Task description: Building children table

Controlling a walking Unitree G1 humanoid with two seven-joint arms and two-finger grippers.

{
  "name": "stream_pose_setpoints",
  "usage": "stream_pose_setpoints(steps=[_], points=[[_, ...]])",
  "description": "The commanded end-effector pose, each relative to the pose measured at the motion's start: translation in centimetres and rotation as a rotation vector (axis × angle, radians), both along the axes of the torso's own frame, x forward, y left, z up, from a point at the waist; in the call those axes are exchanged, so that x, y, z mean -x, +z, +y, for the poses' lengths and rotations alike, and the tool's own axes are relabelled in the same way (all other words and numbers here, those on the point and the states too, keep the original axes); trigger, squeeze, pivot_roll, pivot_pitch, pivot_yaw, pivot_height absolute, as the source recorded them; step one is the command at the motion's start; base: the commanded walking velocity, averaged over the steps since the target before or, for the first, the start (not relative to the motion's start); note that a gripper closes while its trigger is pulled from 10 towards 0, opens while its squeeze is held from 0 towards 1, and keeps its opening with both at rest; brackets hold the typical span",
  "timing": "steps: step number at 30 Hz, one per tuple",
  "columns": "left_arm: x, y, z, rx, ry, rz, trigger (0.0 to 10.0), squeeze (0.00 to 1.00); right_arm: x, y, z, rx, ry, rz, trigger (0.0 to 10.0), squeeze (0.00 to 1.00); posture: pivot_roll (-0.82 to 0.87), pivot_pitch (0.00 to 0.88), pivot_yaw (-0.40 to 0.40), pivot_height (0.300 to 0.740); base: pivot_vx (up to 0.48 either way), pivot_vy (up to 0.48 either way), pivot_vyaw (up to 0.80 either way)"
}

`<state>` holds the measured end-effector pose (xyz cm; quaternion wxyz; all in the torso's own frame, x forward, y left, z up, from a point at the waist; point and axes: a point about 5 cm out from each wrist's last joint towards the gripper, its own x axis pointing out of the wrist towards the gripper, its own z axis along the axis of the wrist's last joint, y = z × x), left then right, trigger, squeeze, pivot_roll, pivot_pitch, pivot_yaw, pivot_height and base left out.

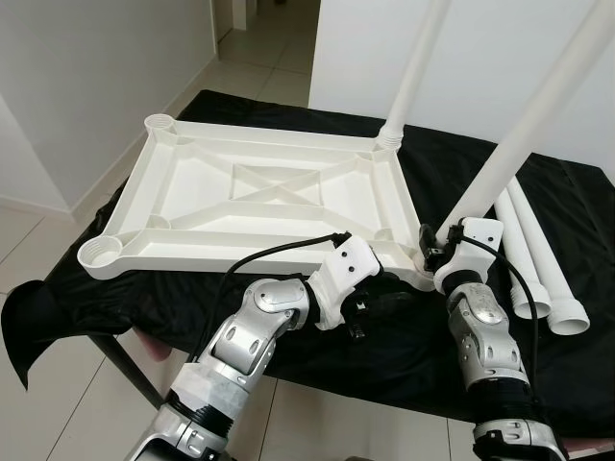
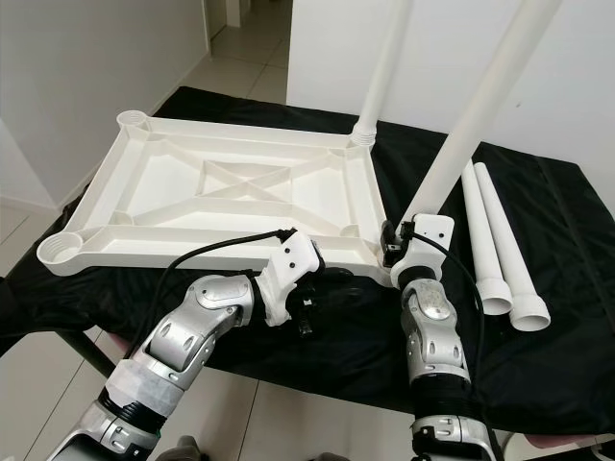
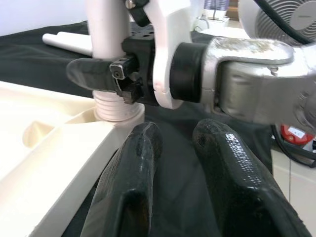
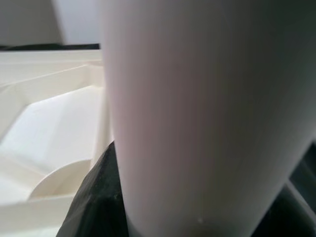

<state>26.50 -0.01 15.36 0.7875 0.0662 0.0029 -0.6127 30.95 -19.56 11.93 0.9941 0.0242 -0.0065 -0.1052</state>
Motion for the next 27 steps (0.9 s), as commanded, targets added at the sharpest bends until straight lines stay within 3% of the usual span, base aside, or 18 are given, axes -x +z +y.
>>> stream_pose_setpoints(steps=[1,3,5,21,22,27], points=[[-0.2,0.1,-0.1,-0.002,0.035,-0.001,10.0,0.00,0.9,-1.4,0.3,-0.018,-0.080,0.062,10.0,0.00,0.04,0.000,-0.075,0.740,0.000,0.000,0.00],[-0.3,0.2,-0.1,0.003,0.040,0.000,10.0,0.00,1.5,-1.3,2.9,-0.097,-0.108,0.047,10.0,0.00,0.04,0.000,-0.074,0.740,0.000,0.000,0.00],[-0.4,0.2,0.0,0.004,0.042,0.000,10.0,0.00,1.9,-1.2,4.3,-0.128,-0.092,0.049,10.0,0.00,0.03,0.000,-0.069,0.740,0.000,0.000,0.00],[-0.4,0.3,0.2,-0.001,0.025,-0.001,10.0,0.00,2.4,-0.8,3.7,-0.128,-0.125,0.054,10.0,0.00,0.02,0.005,-0.052,0.740,0.000,0.000,0.00],[-0.4,0.3,0.2,-0.002,0.023,-0.001,10.0,0.00,2.5,-0.5,3.8,-0.138,-0.112,0.035,10.0,1.00,0.02,0.006,-0.051,0.740,0.000,0.000,0.00],[-0.3,0.3,0.2,-0.002,0.020,-0.002,10.0,0.00,2.8,0.1,3.3,-0.117,-0.069,-0.028,10.0,1.00,0.02,0.010,-0.052,0.740,0.000,0.000,0.00]])
